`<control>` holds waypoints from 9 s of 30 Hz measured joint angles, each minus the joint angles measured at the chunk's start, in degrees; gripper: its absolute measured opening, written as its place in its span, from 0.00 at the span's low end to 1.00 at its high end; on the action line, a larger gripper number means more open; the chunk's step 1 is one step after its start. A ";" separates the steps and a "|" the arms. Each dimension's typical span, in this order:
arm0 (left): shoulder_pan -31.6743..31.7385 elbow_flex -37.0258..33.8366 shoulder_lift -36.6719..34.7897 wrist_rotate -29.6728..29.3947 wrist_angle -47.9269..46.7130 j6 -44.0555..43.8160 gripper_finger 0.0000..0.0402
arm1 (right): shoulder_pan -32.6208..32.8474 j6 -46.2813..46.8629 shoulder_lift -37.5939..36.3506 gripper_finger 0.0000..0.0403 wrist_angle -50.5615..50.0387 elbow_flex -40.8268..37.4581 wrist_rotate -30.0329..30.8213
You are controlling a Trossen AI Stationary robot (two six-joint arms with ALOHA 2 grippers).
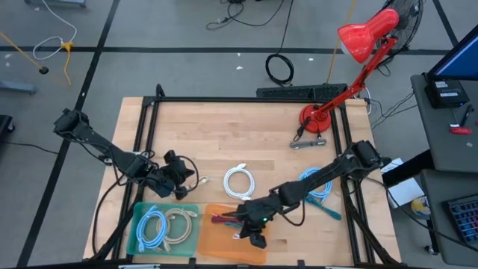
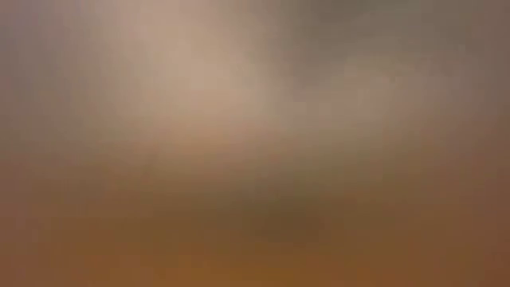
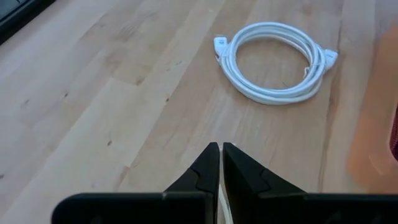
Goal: Pick & Place USB Port
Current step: Put the white charger cable into the orange bin, then put the blue HDMI cable into the green bin
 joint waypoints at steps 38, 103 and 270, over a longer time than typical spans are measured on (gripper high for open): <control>0.06 0.00 0.01 1.06 -0.15 2.27 0.06 | 0.44 5.64 3.26 0.00 6.50 -6.43 -2.40; 0.07 0.00 0.01 1.30 -1.72 -0.51 0.06 | -3.81 35.95 -31.57 0.32 -64.34 -26.47 38.90; 5.12 0.02 20.71 -54.49 58.67 57.61 0.06 | -19.54 -84.31 11.45 0.07 67.99 3.69 69.21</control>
